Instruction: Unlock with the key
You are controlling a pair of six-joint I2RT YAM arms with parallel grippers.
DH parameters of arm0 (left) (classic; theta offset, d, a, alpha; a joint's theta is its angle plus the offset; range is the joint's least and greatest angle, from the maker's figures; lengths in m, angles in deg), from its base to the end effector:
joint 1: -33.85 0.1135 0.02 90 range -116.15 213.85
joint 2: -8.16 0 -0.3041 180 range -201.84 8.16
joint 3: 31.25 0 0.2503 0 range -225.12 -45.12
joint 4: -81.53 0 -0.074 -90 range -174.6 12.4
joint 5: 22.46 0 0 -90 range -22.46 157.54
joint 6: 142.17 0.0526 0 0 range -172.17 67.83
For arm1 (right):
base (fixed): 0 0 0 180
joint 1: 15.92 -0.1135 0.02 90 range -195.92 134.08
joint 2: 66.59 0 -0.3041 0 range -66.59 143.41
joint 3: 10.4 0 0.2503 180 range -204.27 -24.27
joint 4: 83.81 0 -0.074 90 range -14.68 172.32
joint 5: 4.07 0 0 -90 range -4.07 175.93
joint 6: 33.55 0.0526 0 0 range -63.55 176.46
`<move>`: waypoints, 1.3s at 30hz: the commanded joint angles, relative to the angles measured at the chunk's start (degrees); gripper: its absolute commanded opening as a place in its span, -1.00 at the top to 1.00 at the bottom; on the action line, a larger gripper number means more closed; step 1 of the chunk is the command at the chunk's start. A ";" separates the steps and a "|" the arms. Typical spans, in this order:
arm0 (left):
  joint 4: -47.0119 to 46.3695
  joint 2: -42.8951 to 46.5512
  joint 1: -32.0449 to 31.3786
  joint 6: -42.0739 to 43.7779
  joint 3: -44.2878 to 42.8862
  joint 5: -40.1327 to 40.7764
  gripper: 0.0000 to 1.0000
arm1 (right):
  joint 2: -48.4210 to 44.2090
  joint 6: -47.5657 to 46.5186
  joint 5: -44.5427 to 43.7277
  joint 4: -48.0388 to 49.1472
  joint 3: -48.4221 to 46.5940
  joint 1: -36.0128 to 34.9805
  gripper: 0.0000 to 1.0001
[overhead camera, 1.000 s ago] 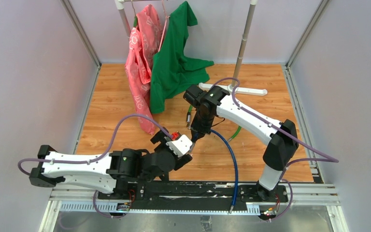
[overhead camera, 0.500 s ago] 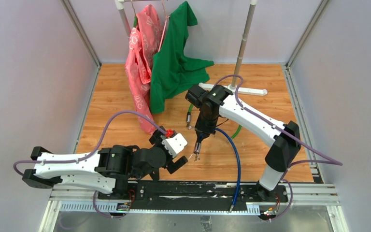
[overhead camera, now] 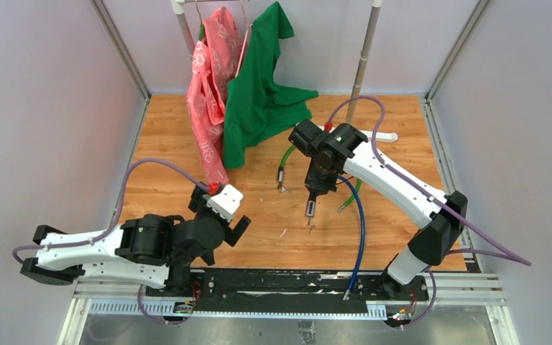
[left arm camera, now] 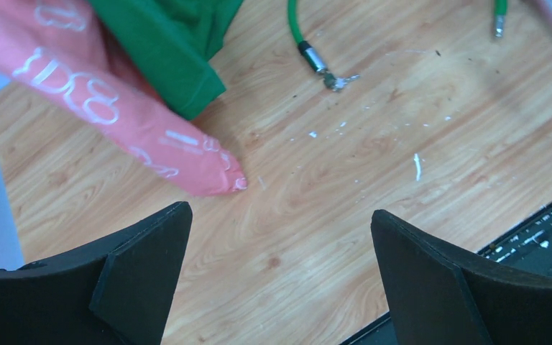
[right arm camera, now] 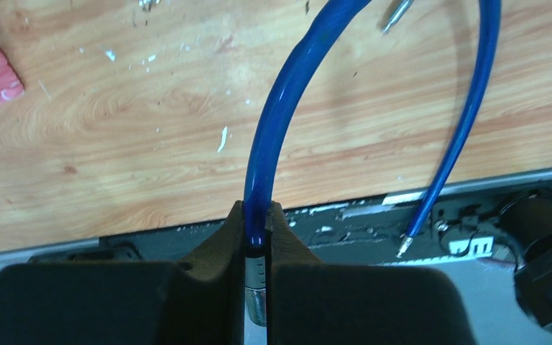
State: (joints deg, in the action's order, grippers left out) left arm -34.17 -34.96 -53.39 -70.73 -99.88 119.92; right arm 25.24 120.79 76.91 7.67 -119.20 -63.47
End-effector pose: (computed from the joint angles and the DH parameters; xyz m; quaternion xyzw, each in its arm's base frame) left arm 0.0467 -0.1045 0.3627 0.2990 0.7758 -0.0692 0.5514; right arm 0.2146 0.2224 0.3710 0.1561 0.9716 0.0889 0.1538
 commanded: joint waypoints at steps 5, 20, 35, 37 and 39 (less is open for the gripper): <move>4.45 5.79 2.60 -5.98 3.10 4.55 -1.00 | -3.83 -9.14 -17.54 -2.15 -1.56 3.33 1.00; 3.04 4.11 3.04 -5.14 4.31 4.31 -1.00 | -1.60 -35.23 -17.70 9.00 -3.48 11.75 1.00; 1.09 3.01 4.45 -3.64 4.93 2.15 -1.00 | 4.55 -41.91 -2.67 19.58 1.80 -1.12 1.00; 0.80 2.70 5.13 -3.42 4.93 1.76 -1.00 | 7.17 -43.40 -2.23 20.34 0.92 -3.68 1.00; 0.36 2.38 5.76 -3.08 4.98 1.03 -1.00 | 10.29 -45.29 -2.82 20.67 -0.81 -6.49 1.00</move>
State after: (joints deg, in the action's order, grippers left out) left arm -31.83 -32.01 -48.83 -74.23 -95.62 121.82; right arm 31.14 80.20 73.61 26.64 -117.89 -65.33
